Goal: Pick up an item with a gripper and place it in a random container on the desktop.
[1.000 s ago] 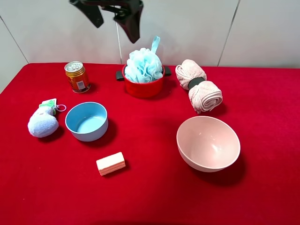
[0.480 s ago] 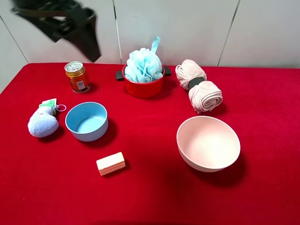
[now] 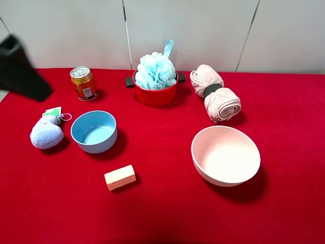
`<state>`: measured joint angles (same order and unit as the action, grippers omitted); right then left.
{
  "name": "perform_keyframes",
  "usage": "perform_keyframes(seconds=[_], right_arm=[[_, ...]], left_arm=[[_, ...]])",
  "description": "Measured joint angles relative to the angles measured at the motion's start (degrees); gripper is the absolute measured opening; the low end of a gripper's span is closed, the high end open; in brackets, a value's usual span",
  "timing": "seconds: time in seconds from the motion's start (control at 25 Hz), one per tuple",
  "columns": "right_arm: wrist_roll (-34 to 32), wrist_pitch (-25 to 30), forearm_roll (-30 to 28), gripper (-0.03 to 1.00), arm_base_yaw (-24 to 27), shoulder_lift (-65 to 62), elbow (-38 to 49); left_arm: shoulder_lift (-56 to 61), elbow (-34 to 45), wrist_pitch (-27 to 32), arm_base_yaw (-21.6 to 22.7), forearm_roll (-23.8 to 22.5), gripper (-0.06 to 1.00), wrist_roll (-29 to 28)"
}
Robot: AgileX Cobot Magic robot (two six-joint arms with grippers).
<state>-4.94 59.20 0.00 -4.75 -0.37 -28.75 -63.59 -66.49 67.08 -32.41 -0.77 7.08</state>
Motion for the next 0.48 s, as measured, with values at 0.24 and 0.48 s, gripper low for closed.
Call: perform_keyframes(seconds=[0.24, 0.48], right_arm=[[0.00, 0.00, 0.00, 0.69, 0.00, 0.00, 0.00], [0.00, 0.00, 0.00, 0.69, 0.00, 0.00, 0.00]], left_arm=[[12.68, 6.38, 0.10, 0.00, 0.00, 0.99, 0.10], [25.35, 11.92, 0.15, 0.00, -2.09, 0.99, 0.96]])
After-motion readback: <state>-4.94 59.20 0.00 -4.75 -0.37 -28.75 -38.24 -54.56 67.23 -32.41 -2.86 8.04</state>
